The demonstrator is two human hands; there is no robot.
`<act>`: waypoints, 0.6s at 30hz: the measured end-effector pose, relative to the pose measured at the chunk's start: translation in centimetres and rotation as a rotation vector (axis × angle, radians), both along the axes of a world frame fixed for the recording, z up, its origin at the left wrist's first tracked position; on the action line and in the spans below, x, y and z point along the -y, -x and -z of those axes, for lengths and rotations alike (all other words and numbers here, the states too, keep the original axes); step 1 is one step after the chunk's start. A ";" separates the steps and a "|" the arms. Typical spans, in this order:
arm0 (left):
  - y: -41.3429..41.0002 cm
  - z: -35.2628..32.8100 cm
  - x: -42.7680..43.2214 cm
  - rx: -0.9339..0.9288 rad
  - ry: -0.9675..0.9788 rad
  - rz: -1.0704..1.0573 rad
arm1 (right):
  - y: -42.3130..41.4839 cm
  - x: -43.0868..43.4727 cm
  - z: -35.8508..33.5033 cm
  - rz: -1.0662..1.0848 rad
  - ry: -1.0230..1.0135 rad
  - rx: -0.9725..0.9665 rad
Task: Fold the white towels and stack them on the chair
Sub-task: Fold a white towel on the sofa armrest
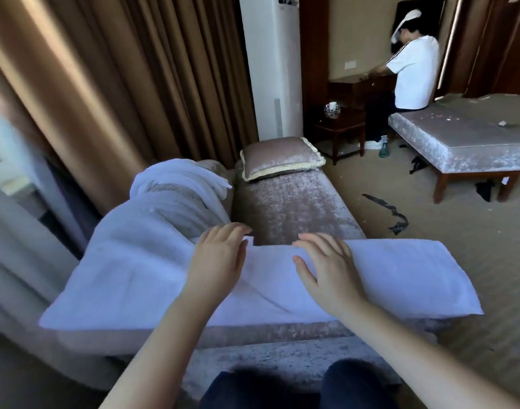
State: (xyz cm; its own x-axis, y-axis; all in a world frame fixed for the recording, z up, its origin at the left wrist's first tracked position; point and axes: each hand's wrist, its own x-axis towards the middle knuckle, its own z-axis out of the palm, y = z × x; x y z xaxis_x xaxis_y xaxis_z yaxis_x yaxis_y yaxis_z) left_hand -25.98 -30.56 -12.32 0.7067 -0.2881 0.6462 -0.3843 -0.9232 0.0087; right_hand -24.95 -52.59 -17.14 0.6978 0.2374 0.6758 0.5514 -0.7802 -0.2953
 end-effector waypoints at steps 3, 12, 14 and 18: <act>2.1 -0.4 -8.3 -0.039 0.006 -0.262 | -0.9 -6.8 -1.1 -0.107 0.073 -0.034; 7.7 2.2 -19.7 -0.116 -0.162 -0.463 | -4.0 -22.1 -4.8 -0.217 0.342 -0.320; 7.6 2.9 -20.3 -0.181 -0.085 -0.439 | -4.5 -23.5 -4.7 -0.262 0.284 -0.379; 7.6 3.4 -20.7 -0.290 0.207 -0.409 | -4.3 -24.2 -5.3 -0.381 0.091 -0.317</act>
State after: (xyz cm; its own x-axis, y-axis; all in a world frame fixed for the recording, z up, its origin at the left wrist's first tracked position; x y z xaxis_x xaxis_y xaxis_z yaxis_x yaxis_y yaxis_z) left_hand -33.56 -9.81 -15.72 0.8922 0.1601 0.4224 0.0509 -0.9648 0.2582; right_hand -20.69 -28.39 -11.81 0.7175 0.5636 0.4093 0.6965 -0.5709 -0.4347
